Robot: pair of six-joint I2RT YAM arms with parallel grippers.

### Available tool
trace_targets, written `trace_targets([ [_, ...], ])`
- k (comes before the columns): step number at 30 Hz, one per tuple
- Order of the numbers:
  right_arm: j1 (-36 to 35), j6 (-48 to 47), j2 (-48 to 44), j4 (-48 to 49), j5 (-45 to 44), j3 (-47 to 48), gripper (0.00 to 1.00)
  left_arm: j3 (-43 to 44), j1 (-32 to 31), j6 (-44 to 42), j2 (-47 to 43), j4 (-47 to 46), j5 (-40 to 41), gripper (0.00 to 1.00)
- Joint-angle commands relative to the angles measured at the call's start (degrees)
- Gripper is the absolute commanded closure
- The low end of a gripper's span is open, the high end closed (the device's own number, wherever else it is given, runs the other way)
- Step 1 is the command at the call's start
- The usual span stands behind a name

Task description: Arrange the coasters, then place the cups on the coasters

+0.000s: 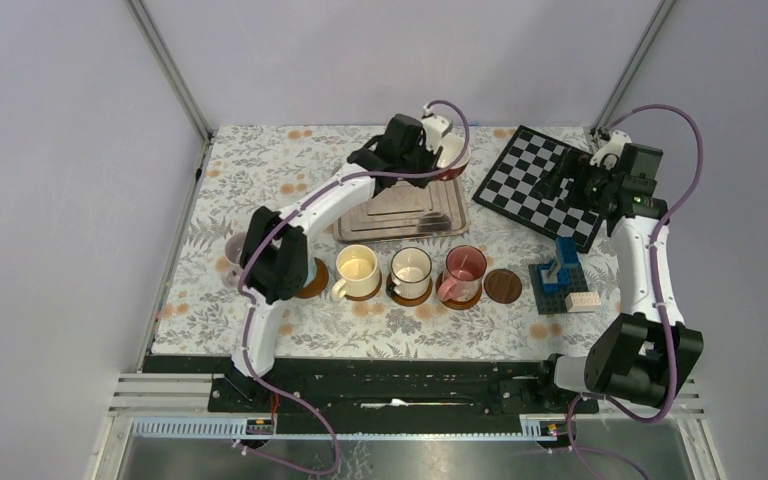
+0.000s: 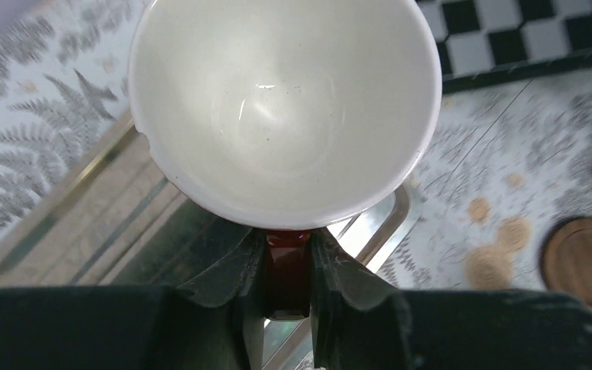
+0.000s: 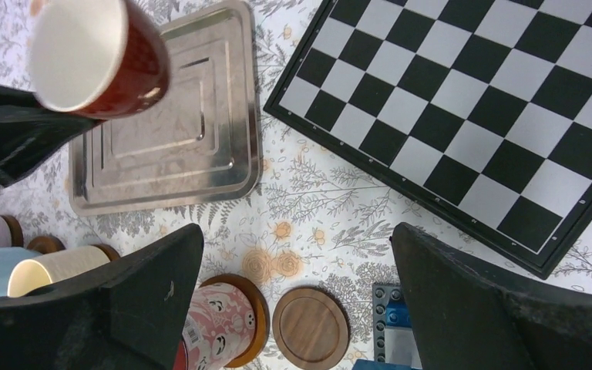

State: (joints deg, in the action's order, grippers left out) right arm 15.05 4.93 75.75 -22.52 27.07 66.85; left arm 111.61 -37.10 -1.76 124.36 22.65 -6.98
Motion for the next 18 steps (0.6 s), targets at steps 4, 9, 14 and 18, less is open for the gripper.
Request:
trace_targets([
  [4,3.56,2.12,-1.54,2.61,1.57,3.68,0.00,-2.62,-4.26,4.76,-16.47,-17.17,2.41,1.00],
  [9,6.06,4.00,-1.13,3.18,0.25,4.08,0.00,-5.06,-11.19,4.98,-20.42,-14.19,8.44,1.00],
  [14,9.51,7.32,0.04,4.29,-0.03,4.32,0.01,-9.34,-20.85,5.78,-24.30,-13.03,17.53,1.00],
  [18,11.53,8.70,0.88,4.77,-1.58,4.95,0.01,-12.64,-27.37,8.52,-25.38,-11.92,22.58,1.00],
])
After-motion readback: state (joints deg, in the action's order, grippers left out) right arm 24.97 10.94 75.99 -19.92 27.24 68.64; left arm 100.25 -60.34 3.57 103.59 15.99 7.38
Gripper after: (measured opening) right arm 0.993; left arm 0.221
